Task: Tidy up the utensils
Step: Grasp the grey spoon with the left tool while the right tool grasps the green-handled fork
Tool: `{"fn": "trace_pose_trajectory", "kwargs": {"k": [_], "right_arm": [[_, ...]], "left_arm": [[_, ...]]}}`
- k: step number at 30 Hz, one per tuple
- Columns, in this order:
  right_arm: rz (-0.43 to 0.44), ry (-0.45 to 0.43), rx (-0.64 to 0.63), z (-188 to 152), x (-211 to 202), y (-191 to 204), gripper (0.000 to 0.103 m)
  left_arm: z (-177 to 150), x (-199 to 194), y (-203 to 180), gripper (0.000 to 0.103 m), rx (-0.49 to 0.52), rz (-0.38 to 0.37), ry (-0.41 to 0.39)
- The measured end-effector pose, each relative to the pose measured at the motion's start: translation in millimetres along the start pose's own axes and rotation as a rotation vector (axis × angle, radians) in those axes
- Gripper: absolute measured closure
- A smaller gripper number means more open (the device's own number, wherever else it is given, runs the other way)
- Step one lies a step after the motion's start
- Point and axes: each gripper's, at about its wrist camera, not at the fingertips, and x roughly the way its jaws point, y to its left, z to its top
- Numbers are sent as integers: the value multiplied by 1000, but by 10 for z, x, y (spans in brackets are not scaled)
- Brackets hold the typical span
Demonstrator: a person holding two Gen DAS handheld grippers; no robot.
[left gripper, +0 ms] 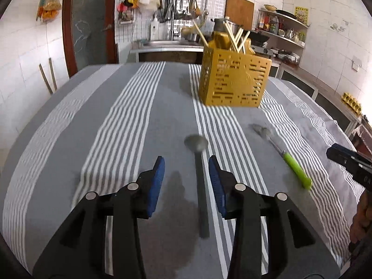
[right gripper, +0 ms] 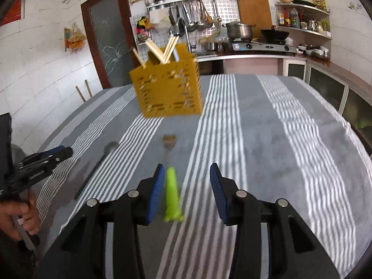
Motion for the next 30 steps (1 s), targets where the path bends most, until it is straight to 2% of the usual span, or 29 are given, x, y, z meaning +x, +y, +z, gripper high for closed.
{"fn": "trace_pose_trajectory", "kwargs": {"k": [5,9,13,16,22,26,30], "right_arm": [[-10,17,-21,-40,27,82,62],[-14,26,-21,-20,59,96,56],[-21,47,-31,21,139,97,55],[-18,64,-49,98,238,135,51],[-23,99,-68,218,461,213,51],[-29,127,-91,256,613,257,51],[-31,144,-96,300,727,279,51]], "left_arm": [[-72,34,11,65,-5,10,22],[-56,91,18,65,1,14,38],[-23,215,18,63,14,18,74],[15,317,1,62,23,-1,99],[114,605,-59,61,48,-21,157],[148,773,-130,59,63,-65,202],[188,960,-206,57,88,-64,238]]}}
